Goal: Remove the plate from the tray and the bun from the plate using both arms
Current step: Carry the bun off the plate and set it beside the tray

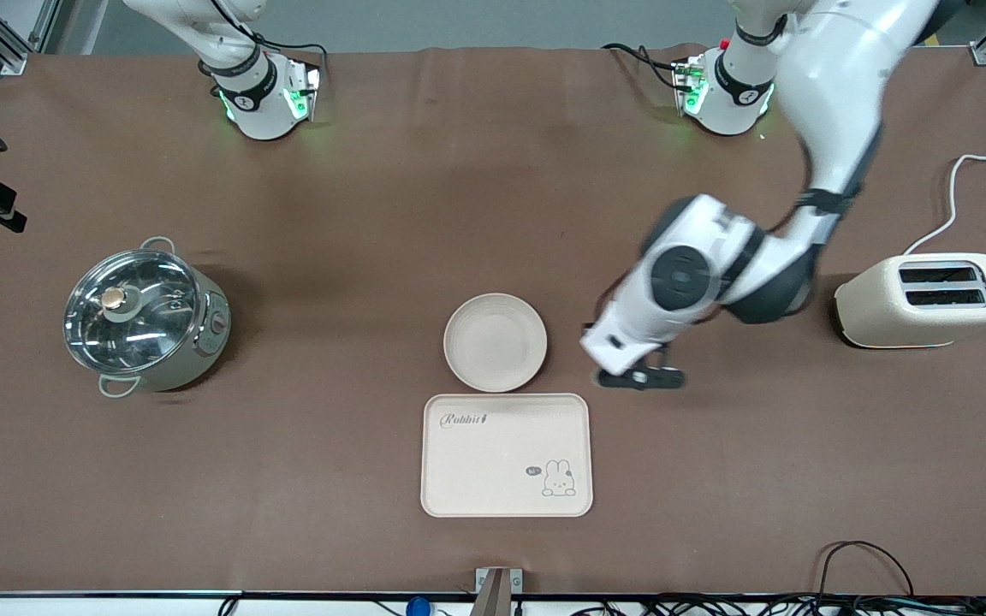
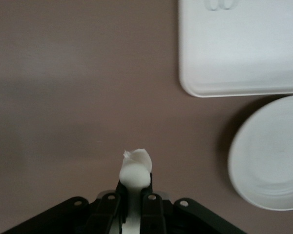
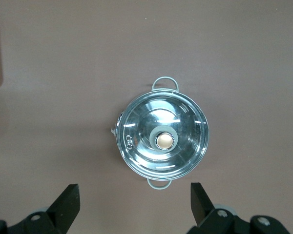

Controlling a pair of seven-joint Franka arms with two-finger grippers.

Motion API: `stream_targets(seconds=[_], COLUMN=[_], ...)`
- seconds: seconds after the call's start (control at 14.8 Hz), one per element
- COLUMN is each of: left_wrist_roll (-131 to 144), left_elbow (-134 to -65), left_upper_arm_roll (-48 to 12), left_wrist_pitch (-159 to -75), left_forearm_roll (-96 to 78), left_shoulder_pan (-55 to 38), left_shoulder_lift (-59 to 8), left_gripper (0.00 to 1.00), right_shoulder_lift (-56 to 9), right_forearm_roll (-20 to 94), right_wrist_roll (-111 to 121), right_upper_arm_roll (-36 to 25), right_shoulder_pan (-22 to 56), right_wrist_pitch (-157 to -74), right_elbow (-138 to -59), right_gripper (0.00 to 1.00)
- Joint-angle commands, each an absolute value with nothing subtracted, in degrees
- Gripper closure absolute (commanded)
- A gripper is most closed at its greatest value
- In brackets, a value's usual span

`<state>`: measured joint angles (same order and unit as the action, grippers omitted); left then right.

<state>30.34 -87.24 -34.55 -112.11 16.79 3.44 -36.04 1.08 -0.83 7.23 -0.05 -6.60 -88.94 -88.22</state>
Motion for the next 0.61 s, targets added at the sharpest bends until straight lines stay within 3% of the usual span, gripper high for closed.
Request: stream_targets(seconds=[0.0, 0.2, 0.34, 0.54], left_wrist_roll=[22.2, 17.3, 15.6, 14.6], left_elbow=[-91.8, -96.4, -98.2, -98.2], left_upper_arm_roll=[-37.0, -36.8, -36.7, -36.7], left_wrist_pitch=[-114.6, -122.3, -126.8, -128.8], left_forearm_roll=[16.0, 16.3, 16.6, 16.7], left_shoulder_pan=[11.8, 16.6, 18.6, 19.4], left_shoulder_lift=[-37.7, -39.7, -41.5, -42.7], left_gripper=[1.0, 0.98, 0.9, 0.27], right_shoulder_lift=[1.9, 1.9, 1.8, 1.8], right_forearm_roll=[-0.3, -0.3, -0.3, -0.3], right_wrist_roll=[7.9, 7.9, 8.0, 9.6], right_upper_arm_roll=[0.3, 0.3, 0.1, -0.1], right_shoulder_pan=[-6.9, -6.5, -6.9, -7.1], right_wrist_pitch=[-89.0, -89.4, -89.5, -89.7], right_elbow=[-88.9, -88.9, -88.9, -88.9], right_gripper=[0.0, 0.0, 0.0, 0.0])
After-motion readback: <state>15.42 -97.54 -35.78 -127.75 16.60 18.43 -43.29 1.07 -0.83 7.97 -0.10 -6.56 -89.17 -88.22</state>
